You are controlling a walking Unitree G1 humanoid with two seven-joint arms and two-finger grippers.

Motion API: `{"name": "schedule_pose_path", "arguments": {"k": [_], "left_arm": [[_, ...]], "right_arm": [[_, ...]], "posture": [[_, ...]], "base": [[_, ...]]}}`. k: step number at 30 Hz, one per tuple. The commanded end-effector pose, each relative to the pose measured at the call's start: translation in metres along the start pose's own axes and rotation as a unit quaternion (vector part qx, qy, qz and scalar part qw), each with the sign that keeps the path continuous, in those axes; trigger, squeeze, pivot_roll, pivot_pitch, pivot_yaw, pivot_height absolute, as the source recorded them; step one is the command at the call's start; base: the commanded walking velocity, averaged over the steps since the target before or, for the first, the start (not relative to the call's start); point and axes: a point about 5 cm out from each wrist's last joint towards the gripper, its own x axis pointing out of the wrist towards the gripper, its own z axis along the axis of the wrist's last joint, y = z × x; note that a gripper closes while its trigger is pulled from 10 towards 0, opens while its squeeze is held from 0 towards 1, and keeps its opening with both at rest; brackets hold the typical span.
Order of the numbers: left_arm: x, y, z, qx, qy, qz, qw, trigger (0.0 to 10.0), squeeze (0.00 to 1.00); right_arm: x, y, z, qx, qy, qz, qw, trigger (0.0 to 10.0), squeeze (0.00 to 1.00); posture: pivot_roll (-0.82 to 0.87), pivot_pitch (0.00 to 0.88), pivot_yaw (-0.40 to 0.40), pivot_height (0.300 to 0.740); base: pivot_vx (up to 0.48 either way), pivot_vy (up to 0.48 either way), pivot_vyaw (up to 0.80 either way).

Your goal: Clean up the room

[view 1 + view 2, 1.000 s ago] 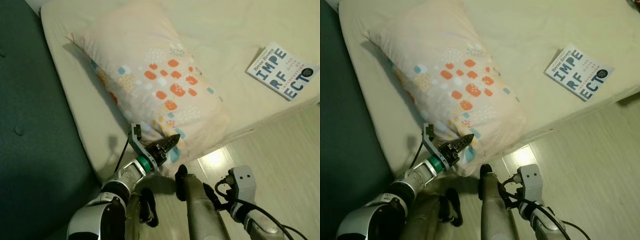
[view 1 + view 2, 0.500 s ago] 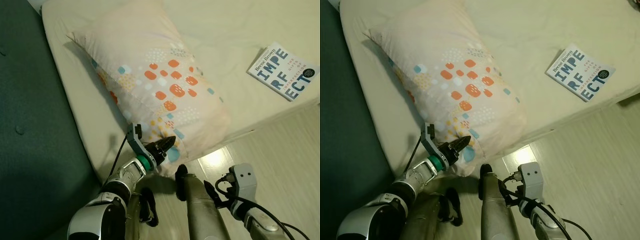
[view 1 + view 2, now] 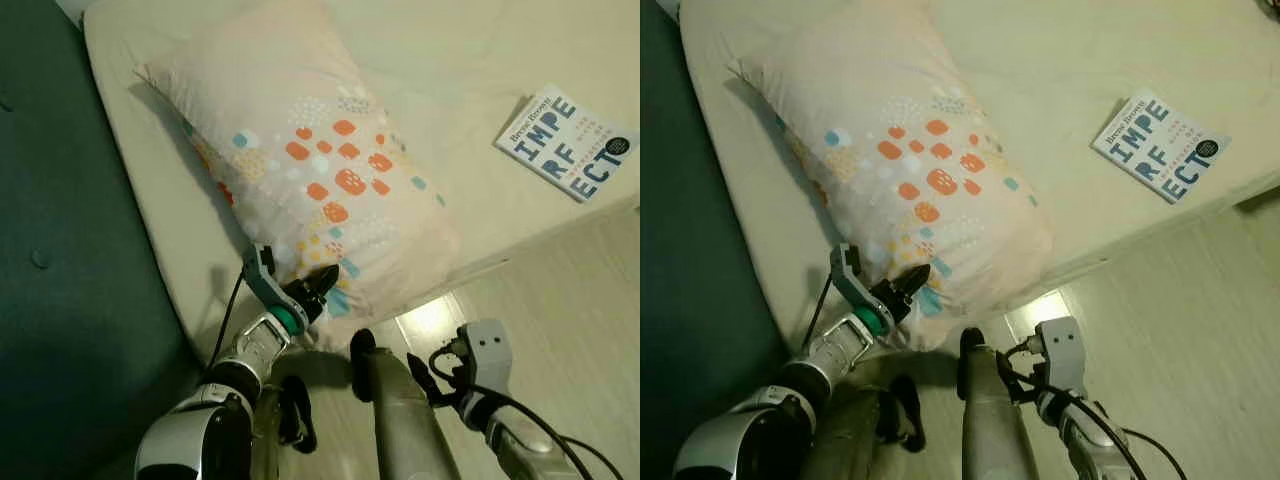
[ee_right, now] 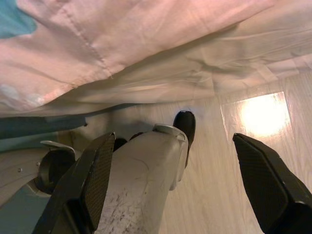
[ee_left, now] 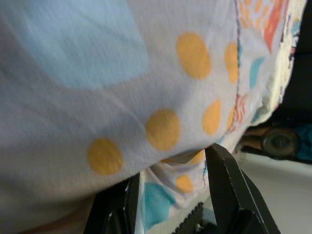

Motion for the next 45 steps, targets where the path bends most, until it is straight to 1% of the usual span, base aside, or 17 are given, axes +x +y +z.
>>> {"name": "schedule_pose_path", "arguments": {"k": [1,5,13,15,17,18,20,21,23,29,39,40,41,42,43,44,45], "left_arm": [[0.026,-0.057,-0.033,-0.035,0.020,-0.055,0.998,0.0,0.00],[0.027,-0.048,-0.009,-0.008,-0.005,-0.032,0.999,0.0,0.00],[0.016,-0.022,0.059,0.111,-0.070,0.039,0.991,0.0,0.00],[0.016,-0.022,0.059,0.111,-0.070,0.039,0.991,0.0,0.00],[0.005,-0.012,0.107,0.166,-0.123,0.088,0.975,0.0,0.00],[0.005,-0.012,0.107,0.166,-0.123,0.088,0.975,0.0,0.00],[-0.016,0.001,0.154,0.221,-0.172,0.150,0.948,0.0,0.00],[-0.016,0.001,0.154,0.221,-0.172,0.150,0.948,0.0,0.00],[-0.040,0.021,0.178,0.258,-0.192,0.212,0.923,0.0,0.00],[-0.073,0.053,0.188,0.283,-0.192,0.289,0.894,0.0,0.00],[-0.105,0.089,0.176,0.260,-0.176,0.357,0.880,0.0,0.00],[-0.121,0.094,0.190,0.261,-0.205,0.392,0.858,0.0,0.00],[-0.121,0.094,0.190,0.261,-0.205,0.392,0.858,0.0,0.00],[-0.136,0.096,0.204,0.261,-0.235,0.420,0.837,0.0,0.00],[-0.157,0.094,0.230,0.275,-0.280,0.454,0.800,0.0,0.00],[-0.157,0.094,0.230,0.275,-0.280,0.454,0.800,0.0,0.00],[-0.175,0.090,0.249,0.280,-0.316,0.479,0.769,0.0,0.00]], "right_arm": [[-0.005,-0.001,-0.017,0.017,0.029,-0.009,0.999,10.0,0.00],[-0.002,-0.001,-0.015,0.017,0.026,-0.010,0.999,10.0,0.00],[0.011,-0.002,-0.006,0.014,0.013,-0.010,1.000,10.0,0.00],[0.011,-0.002,-0.006,0.014,0.013,-0.010,1.000,10.0,0.00],[0.019,-0.003,0.000,0.013,0.006,-0.011,1.000,10.0,0.00],[0.019,-0.003,0.000,0.013,0.006,-0.011,1.000,10.0,0.00],[0.027,-0.004,0.005,0.013,0.000,-0.010,1.000,10.0,0.00],[0.027,-0.004,0.005,0.013,0.000,-0.010,1.000,10.0,0.00],[0.034,-0.002,0.008,0.012,-0.004,-0.008,1.000,10.0,0.00],[0.042,-0.001,0.013,0.011,-0.009,-0.004,1.000,10.0,0.00],[0.049,-0.002,0.016,0.009,-0.012,-0.003,1.000,10.0,0.00],[0.051,-0.002,0.016,0.008,-0.014,-0.003,1.000,10.0,0.00],[0.051,-0.002,0.016,0.008,-0.014,-0.003,1.000,10.0,0.00],[0.052,-0.002,0.017,0.008,-0.014,-0.003,1.000,10.0,0.00],[0.054,-0.002,0.018,0.006,-0.016,-0.001,1.000,10.0,0.00],[0.054,-0.002,0.018,0.006,-0.016,-0.001,1.000,10.0,0.00],[0.056,-0.002,0.020,0.005,-0.017,0.000,1.000,10.0,0.00]], "posture": [[-0.34,0.451,0.136,0.695],[-0.33,0.443,0.137,0.695],[-0.32,0.395,0.131,0.695],[-0.32,0.395,0.131,0.695],[-0.31,0.365,0.133,0.695],[-0.31,0.365,0.133,0.695],[-0.30,0.340,0.133,0.695],[-0.30,0.340,0.133,0.695],[-0.29,0.320,0.132,0.695],[-0.28,0.299,0.129,0.695],[-0.27,0.276,0.124,0.695],[-0.27,0.268,0.119,0.695],[-0.27,0.268,0.119,0.695],[-0.27,0.263,0.116,0.695],[-0.26,0.257,0.113,0.695],[-0.26,0.257,0.113,0.695],[-0.26,0.254,0.113,0.695]], "base": [[0.000,0.000,0.00],[0.000,0.000,0.00],[0.000,0.000,0.00],[0.000,0.000,0.00],[0.000,0.000,0.00],[0.000,0.000,0.00],[0.000,0.000,0.00],[0.000,0.000,0.00],[0.000,0.000,0.00],[0.000,0.000,0.00],[0.000,0.000,0.00],[0.000,0.000,0.00],[0.000,0.000,0.00],[0.000,0.000,0.00],[0.000,0.000,0.00],[0.000,0.000,0.00],[0.000,0.000,0.00]]}}
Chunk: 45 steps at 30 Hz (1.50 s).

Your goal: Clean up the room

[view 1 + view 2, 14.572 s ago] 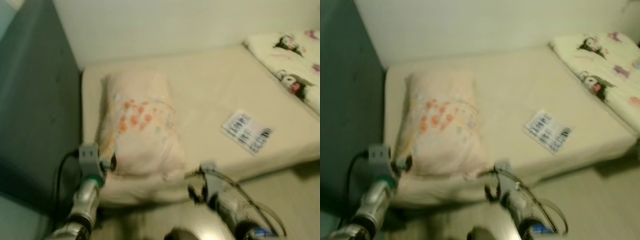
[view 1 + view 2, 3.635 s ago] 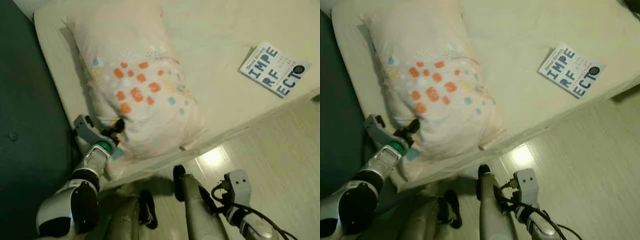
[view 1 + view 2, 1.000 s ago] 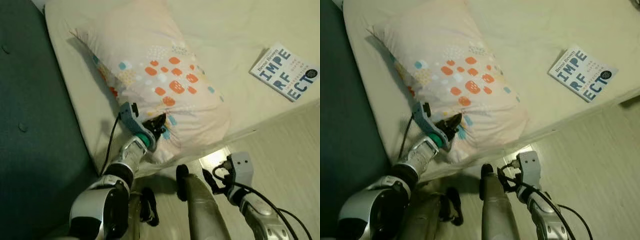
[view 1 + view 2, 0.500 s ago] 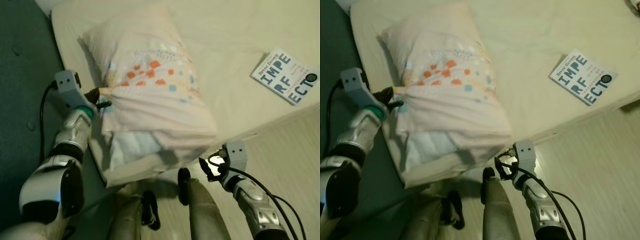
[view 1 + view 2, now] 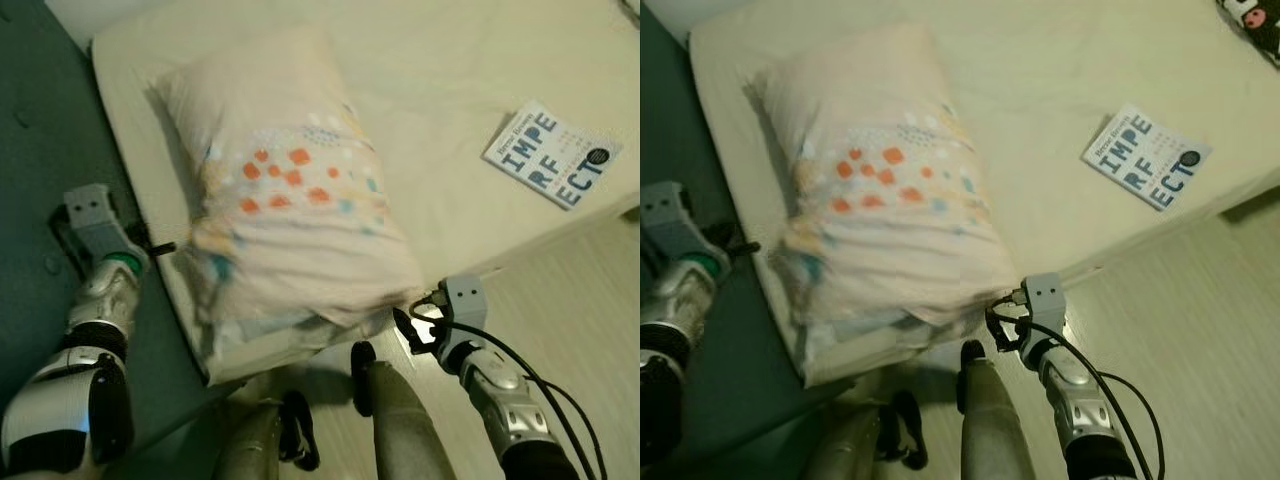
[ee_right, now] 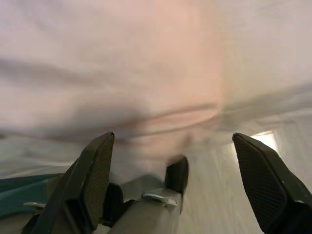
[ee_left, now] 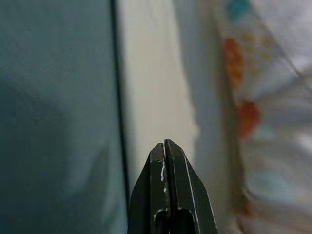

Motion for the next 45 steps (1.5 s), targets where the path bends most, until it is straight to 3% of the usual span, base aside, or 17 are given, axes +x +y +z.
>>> {"name": "schedule_pose_path", "arguments": {"k": [1,2,3,5,8,9,10,11,12,14,16,18,19,23,34,37,45], "left_arm": [[-0.003,0.059,0.031,0.004,-0.063,0.119,0.991,0.0,0.00],[-0.006,0.079,0.047,0.011,-0.090,0.168,0.982,0.0,0.00],[-0.006,0.079,0.047,0.011,-0.090,0.168,0.982,0.0,0.00],[-0.013,0.100,0.054,0.019,-0.101,0.213,0.972,0.0,0.00],[-0.014,0.100,0.042,0.013,-0.084,0.200,0.976,0.0,0.00],[-0.013,0.088,0.022,-0.021,-0.053,0.149,0.987,0.0,0.00],[-0.013,0.088,0.022,-0.021,-0.053,0.149,0.987,0.0,0.00],[-0.013,0.065,-0.002,-0.067,-0.027,0.065,0.995,0.1,0.00],[-0.016,0.037,-0.029,-0.093,0.009,-0.021,0.995,10.0,1.00],[-0.016,0.037,-0.029,-0.093,0.009,-0.021,0.995,10.0,1.00],[-0.030,-0.005,-0.073,-0.094,0.083,-0.108,0.986,10.0,1.00],[-0.030,-0.005,-0.073,-0.094,0.083,-0.108,0.986,10.0,1.00],[-0.043,-0.037,-0.101,-0.080,0.138,-0.173,0.972,10.0,1.00],[-0.050,-0.057,-0.113,-0.053,0.162,-0.200,0.965,10.0,1.00],[-0.050,-0.083,-0.106,-0.065,0.143,-0.223,0.962,10.0,1.00],[-0.051,-0.097,-0.103,-0.041,0.134,-0.236,0.962,10.0,1.00],[-0.048,-0.107,-0.093,-0.094,0.116,-0.245,0.958,10.0,1.00]], "right_arm": [[-0.006,-0.002,-0.018,0.008,0.028,-0.005,1.000,10.0,0.00],[-0.004,-0.002,-0.016,0.007,0.028,-0.004,1.000,10.0,0.00],[-0.004,-0.002,-0.016,0.007,0.028,-0.004,1.000,10.0,0.00],[0.000,-0.001,-0.014,0.005,0.027,-0.002,1.000,10.0,0.00],[0.002,0.000,-0.013,0.005,0.027,0.001,1.000,10.0,0.00],[0.005,0.002,-0.012,0.004,0.026,0.004,1.000,10.0,0.00],[0.005,0.002,-0.012,0.004,0.026,0.004,1.000,10.0,0.00],[0.006,0.004,-0.011,0.004,0.026,0.007,1.000,10.0,0.00],[0.007,0.006,-0.011,0.004,0.025,0.009,1.000,10.0,0.00],[0.007,0.006,-0.011,0.004,0.025,0.009,1.000,10.0,0.00],[0.007,0.006,-0.013,0.004,0.025,0.011,1.000,10.0,0.00],[0.007,0.006,-0.013,0.004,0.025,0.011,1.000,10.0,0.00],[0.005,0.005,-0.015,0.003,0.025,0.010,1.000,10.0,0.00],[0.004,0.003,-0.017,0.003,0.025,0.008,1.000,10.0,0.00],[-0.001,0.001,-0.023,0.005,0.027,0.005,1.000,10.0,0.00],[-0.004,0.002,-0.026,0.006,0.029,0.005,1.000,10.0,0.00],[-0.008,0.001,-0.028,0.005,0.030,0.003,1.000,10.0,0.00]], "posture": [[-0.26,0.254,0.113,0.695],[-0.24,0.249,0.110,0.695],[-0.24,0.249,0.110,0.695],[-0.22,0.237,0.108,0.695],[-0.22,0.233,0.108,0.695],[-0.21,0.233,0.108,0.695],[-0.21,0.233,0.108,0.695],[-0.21,0.230,0.107,0.695],[-0.21,0.230,0.107,0.695],[-0.21,0.230,0.107,0.695],[-0.22,0.231,0.106,0.695],[-0.22,0.231,0.106,0.695],[-0.23,0.242,0.108,0.695],[-0.24,0.247,0.110,0.695],[-0.25,0.278,0.115,0.695],[-0.25,0.293,0.117,0.695],[-0.25,0.307,0.115,0.695]], "base": [[0.000,0.000,0.00],[0.000,0.000,0.00],[0.000,0.000,0.00],[0.000,0.000,0.00],[0.000,0.000,0.00],[0.000,0.000,0.00],[0.000,0.000,0.00],[0.000,0.000,0.00],[0.000,0.000,0.00],[0.000,0.000,0.00],[0.000,0.000,0.00],[0.000,0.000,0.00],[0.000,0.000,0.00],[0.000,0.000,0.00],[0.000,0.000,0.00],[0.000,0.000,0.00],[0.000,0.000,0.00]]}}
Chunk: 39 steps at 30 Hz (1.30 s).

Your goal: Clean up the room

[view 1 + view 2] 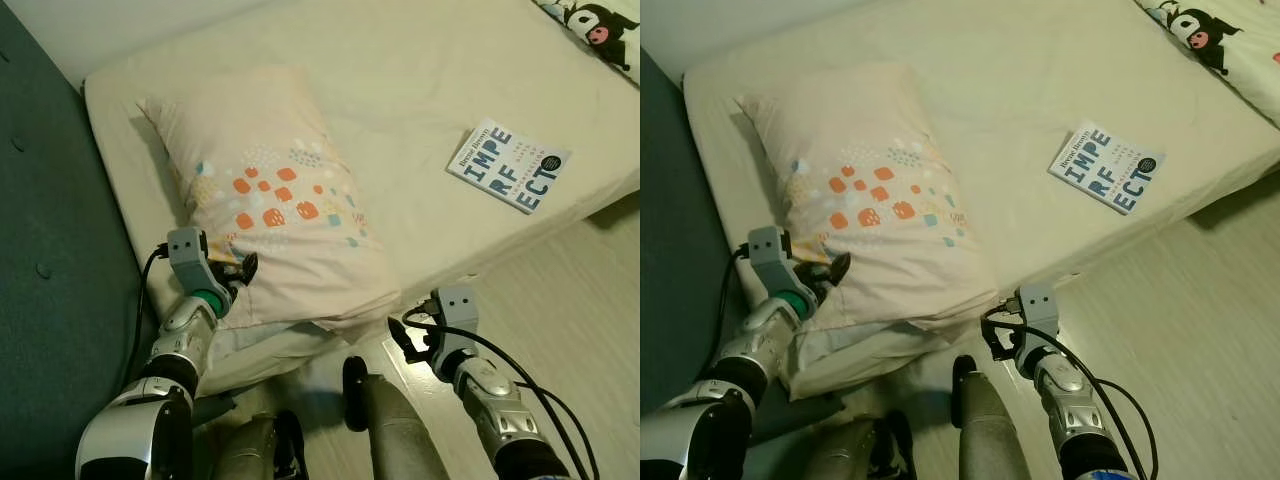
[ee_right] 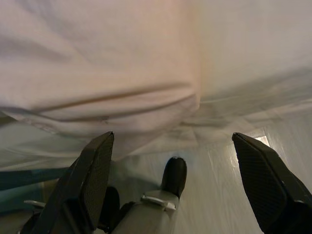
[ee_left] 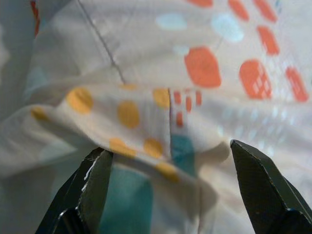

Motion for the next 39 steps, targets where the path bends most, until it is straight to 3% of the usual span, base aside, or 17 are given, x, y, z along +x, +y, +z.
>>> {"name": "schedule_pose_path", "arguments": {"k": [1,8,9,11,12,16,17,22,25,27,29,30,32,34,35,37,39], "left_arm": [[-0.003,-0.002,-0.011,-0.018,0.020,-0.012,1.000,10.0,1.00],[-0.003,-0.004,-0.014,-0.019,0.027,-0.022,0.999,10.0,1.00],[-0.004,-0.003,-0.017,0.004,0.034,-0.017,0.999,10.0,1.00],[-0.004,-0.003,-0.017,0.004,0.034,-0.017,0.999,10.0,1.00],[-0.009,0.007,-0.025,0.049,0.055,0.016,0.997,10.0,1.00],[-0.018,0.025,-0.034,0.070,0.082,0.058,0.992,10.0,1.00],[-0.022,0.034,-0.036,0.074,0.092,0.071,0.990,10.0,0.00],[-0.029,0.049,-0.039,0.081,0.112,0.094,0.986,10.0,0.00],[-0.030,0.050,-0.040,0.082,0.115,0.099,0.985,10.0,0.00],[-0.031,0.050,-0.042,0.062,0.118,0.099,0.986,10.0,0.00],[-0.031,0.045,-0.049,0.013,0.129,0.083,0.988,10.0,0.00],[-0.029,0.036,-0.055,-0.043,0.138,0.052,0.988,10.0,0.00],[-0.028,0.025,-0.060,-0.100,0.143,0.018,0.984,10.0,0.00],[-0.028,0.025,-0.060,-0.100,0.143,0.018,0.984,10.0,0.00],[-0.028,0.015,-0.065,-0.138,0.153,-0.014,0.978,10.0,0.00],[-0.028,0.015,-0.065,-0.138,0.153,-0.014,0.978,10.0,0.00],[-0.028,0.005,-0.072,-0.164,0.168,-0.044,0.971,10.0,0.00]], "right_arm": [[-0.007,-0.001,-0.014,0.007,0.021,-0.002,1.000,10.0,0.00],[-0.008,0.000,-0.014,0.007,0.020,-0.002,1.000,10.0,0.00],[-0.008,-0.001,-0.015,0.006,0.020,-0.002,1.000,10.0,0.00],[-0.008,-0.001,-0.015,0.006,0.020,-0.002,1.000,10.0,0.00],[-0.016,-0.002,-0.020,0.005,0.025,-0.004,1.000,10.0,0.00],[-0.028,-0.005,-0.027,0.003,0.033,-0.007,0.999,10.0,0.00],[-0.032,-0.006,-0.028,0.002,0.035,-0.007,0.999,10.0,0.00],[-0.039,-0.007,-0.029,0.000,0.037,-0.006,0.999,10.0,0.00],[-0.040,-0.007,-0.029,0.000,0.038,-0.005,0.999,10.0,0.00],[-0.041,-0.007,-0.030,-0.001,0.039,-0.005,0.999,10.0,0.00],[-0.044,-0.007,-0.031,-0.001,0.041,-0.005,0.999,10.0,0.00],[-0.045,-0.007,-0.031,-0.002,0.042,-0.005,0.999,10.0,0.00],[-0.047,-0.007,-0.030,-0.001,0.044,-0.006,0.999,10.0,0.00],[-0.047,-0.007,-0.030,-0.001,0.044,-0.006,0.999,10.0,0.00],[-0.049,-0.007,-0.029,-0.002,0.044,-0.006,0.999,10.0,0.00],[-0.049,-0.007,-0.029,-0.002,0.044,-0.006,0.999,10.0,0.00],[-0.051,-0.008,-0.027,-0.003,0.044,-0.007,0.999,10.0,0.00]], "posture": [[-0.25,0.310,0.116,0.695],[-0.25,0.314,0.118,0.695],[-0.25,0.319,0.118,0.695],[-0.25,0.319,0.118,0.695],[-0.27,0.375,0.114,0.695],[-0.27,0.400,0.110,0.695],[-0.28,0.413,0.107,0.695],[-0.29,0.433,0.102,0.695],[-0.29,0.435,0.101,0.695],[-0.29,0.441,0.101,0.695],[-0.29,0.445,0.099,0.695],[-0.30,0.450,0.098,0.695],[-0.30,0.450,0.098,0.695],[-0.30,0.450,0.098,0.695],[-0.30,0.460,0.093,0.695],[-0.30,0.460,0.093,0.695],[-0.31,0.467,0.089,0.695]], "base": [[0.000,0.000,0.00],[0.000,0.000,0.00],[0.000,0.000,0.00],[0.000,0.000,0.00],[0.000,0.000,0.00],[0.000,0.000,0.00],[0.000,0.000,0.00],[0.000,0.000,0.00],[0.000,0.000,0.00],[0.000,0.000,0.00],[0.000,0.000,0.00],[0.000,0.000,0.00],[0.000,0.000,0.00],[0.000,0.000,0.00],[0.000,0.000,0.00],[0.000,0.000,0.00],[0.000,0.000,0.00]]}}
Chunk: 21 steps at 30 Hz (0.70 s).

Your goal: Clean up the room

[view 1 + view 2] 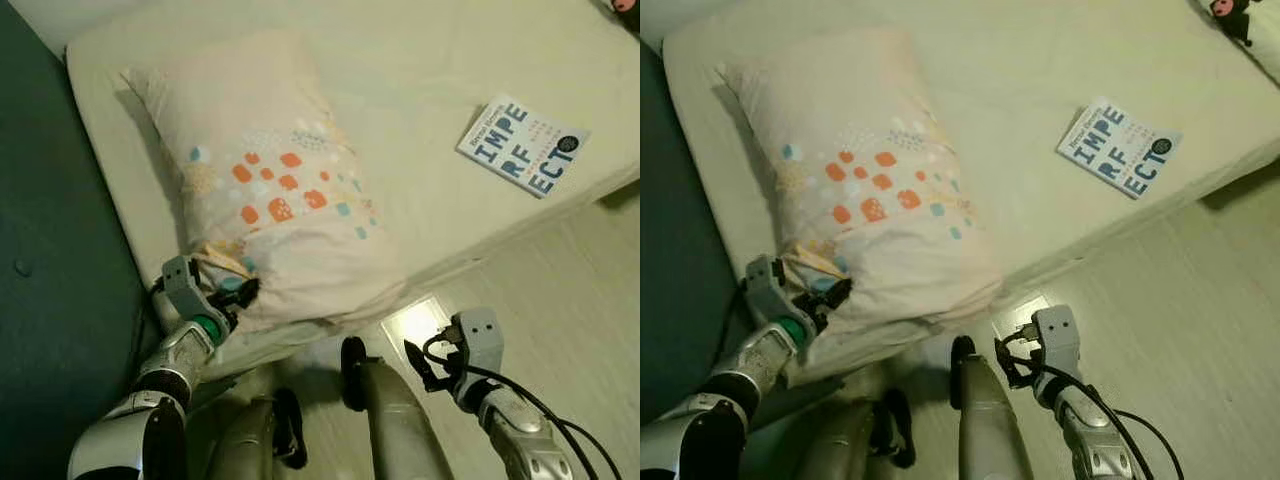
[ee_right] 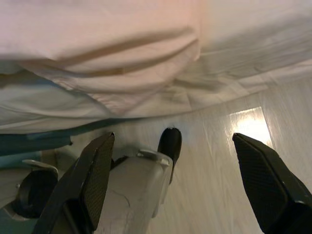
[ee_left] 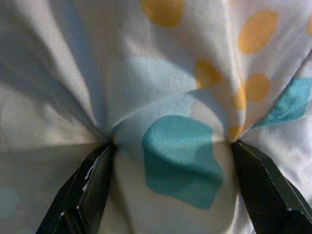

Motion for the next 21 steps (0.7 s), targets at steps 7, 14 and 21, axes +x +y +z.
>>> {"name": "schedule_pose_path", "arguments": {"k": [7,14,21], "left_arm": [[0.003,-0.026,-0.051,-0.083,0.087,-0.085,0.989,10.0,0.00],[0.009,-0.047,-0.050,-0.111,0.081,-0.143,0.980,0.0,0.00],[0.011,-0.056,-0.052,-0.124,0.083,-0.165,0.975,0.0,0.00]], "right_arm": [[-0.014,-0.007,-0.011,0.007,0.030,-0.011,0.999,10.0,0.00],[-0.013,-0.010,-0.008,0.007,0.030,-0.017,0.999,10.0,0.00],[-0.012,-0.010,-0.005,0.007,0.029,-0.019,0.999,10.0,0.00]], "posture": [[-0.33,0.480,0.084,0.695],[-0.32,0.473,0.086,0.695],[-0.32,0.469,0.088,0.695]], "base": [[0.000,0.000,0.00],[0.000,0.000,0.00],[0.000,0.000,0.00]]}}
